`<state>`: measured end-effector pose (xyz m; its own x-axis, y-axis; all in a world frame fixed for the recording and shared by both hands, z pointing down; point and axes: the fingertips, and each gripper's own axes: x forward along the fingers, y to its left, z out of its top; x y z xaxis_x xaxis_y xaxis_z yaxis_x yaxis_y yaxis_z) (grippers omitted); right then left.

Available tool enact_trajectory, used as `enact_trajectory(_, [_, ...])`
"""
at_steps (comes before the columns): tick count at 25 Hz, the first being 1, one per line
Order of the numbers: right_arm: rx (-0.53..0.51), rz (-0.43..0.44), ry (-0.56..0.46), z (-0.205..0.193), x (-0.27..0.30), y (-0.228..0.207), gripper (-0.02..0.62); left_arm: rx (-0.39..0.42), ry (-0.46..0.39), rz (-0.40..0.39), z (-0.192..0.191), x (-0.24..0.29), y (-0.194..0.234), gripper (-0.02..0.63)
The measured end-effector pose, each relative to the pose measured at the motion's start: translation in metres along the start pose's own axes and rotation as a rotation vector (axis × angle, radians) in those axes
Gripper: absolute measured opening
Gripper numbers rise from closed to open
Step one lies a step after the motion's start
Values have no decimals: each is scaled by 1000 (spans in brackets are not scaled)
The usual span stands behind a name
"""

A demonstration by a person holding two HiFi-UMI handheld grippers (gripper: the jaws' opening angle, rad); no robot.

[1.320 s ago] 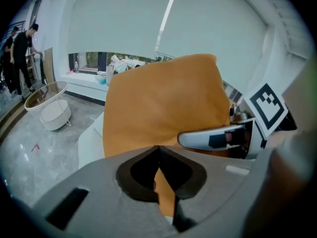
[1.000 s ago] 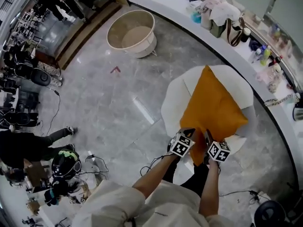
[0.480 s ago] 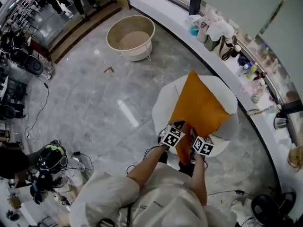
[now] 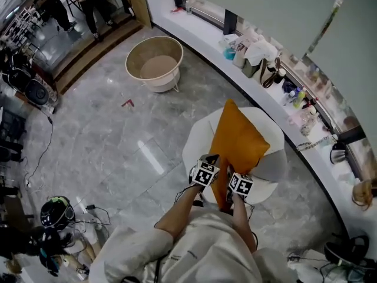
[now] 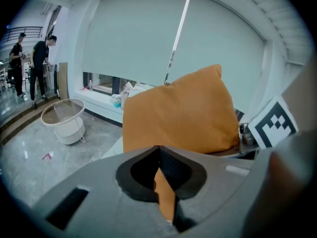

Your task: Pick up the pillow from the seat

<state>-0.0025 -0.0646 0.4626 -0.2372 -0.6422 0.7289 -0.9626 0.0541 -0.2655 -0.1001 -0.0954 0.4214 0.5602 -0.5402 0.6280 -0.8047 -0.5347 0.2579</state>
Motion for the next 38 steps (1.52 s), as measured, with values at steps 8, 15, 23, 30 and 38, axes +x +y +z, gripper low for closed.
enact_trajectory(8, [-107, 13, -97, 53, 4, 23, 252, -8, -54, -13, 30, -6, 15, 9])
enact_trajectory(15, [-122, 7, -139, 80, -8, 27, 252, 21, -109, -30, 64, -9, 13, 9])
enact_trajectory(23, [-111, -22, -126, 91, -15, 3, 252, 17, -131, -52, 91, 0, -8, 9])
enact_trajectory(30, [-120, -21, -127, 95, -16, -5, 252, -8, -130, -54, 93, 6, -7, 9])
enact_trajectory(38, [-131, -31, -128, 102, -24, -22, 252, -31, -134, -46, 99, 11, -9, 9])
